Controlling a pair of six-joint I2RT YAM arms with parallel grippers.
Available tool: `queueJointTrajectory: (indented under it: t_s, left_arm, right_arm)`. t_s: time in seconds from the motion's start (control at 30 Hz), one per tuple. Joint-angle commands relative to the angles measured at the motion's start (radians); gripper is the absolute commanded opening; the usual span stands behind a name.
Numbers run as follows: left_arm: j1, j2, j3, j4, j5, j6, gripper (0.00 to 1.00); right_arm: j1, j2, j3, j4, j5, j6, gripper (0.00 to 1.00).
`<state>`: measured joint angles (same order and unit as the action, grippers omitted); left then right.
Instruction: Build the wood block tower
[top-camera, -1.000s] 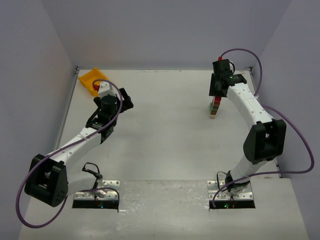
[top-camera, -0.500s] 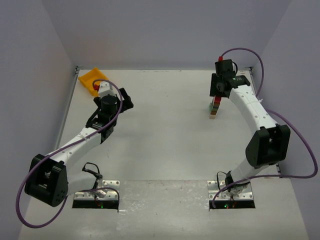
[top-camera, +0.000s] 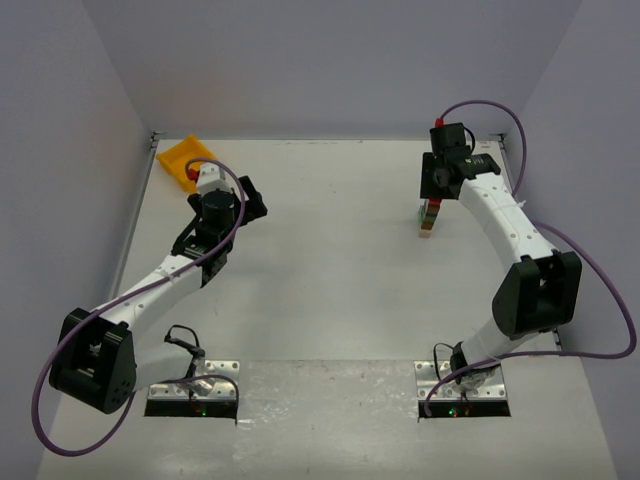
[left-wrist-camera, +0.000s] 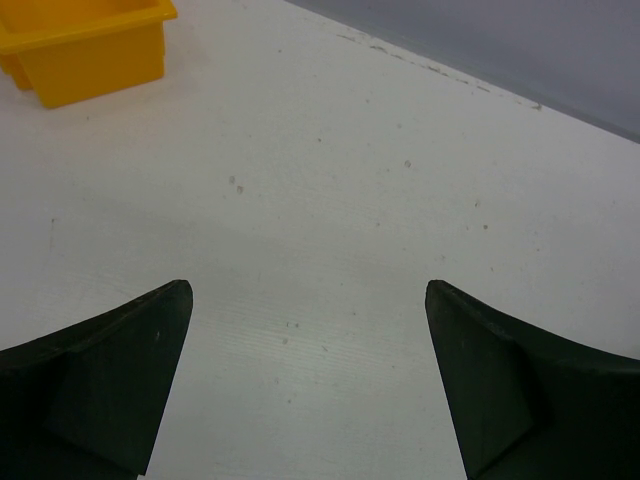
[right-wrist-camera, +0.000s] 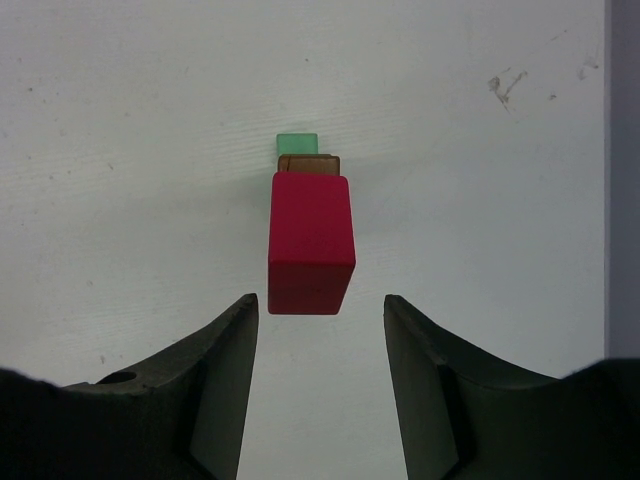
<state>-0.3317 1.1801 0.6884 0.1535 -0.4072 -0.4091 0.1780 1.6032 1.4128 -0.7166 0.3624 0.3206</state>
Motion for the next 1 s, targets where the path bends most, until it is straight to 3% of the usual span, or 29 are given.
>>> queueJointTrajectory:
  t_s: [0.0, 0.97]
  left_arm:
    - [0.01, -0.005, 0.042, 0.047, 0.004, -0.003, 1.0]
    - [0.01, -0.007, 0.04, 0.044, 0.002, -0.003, 1.0]
  right_arm:
    - [-0.005, -0.021, 0.007, 0.006, 0.025, -0.003, 0.54]
    - [-0.005, -0.01, 0.009, -0.007, 0.046, -0.005, 0.53]
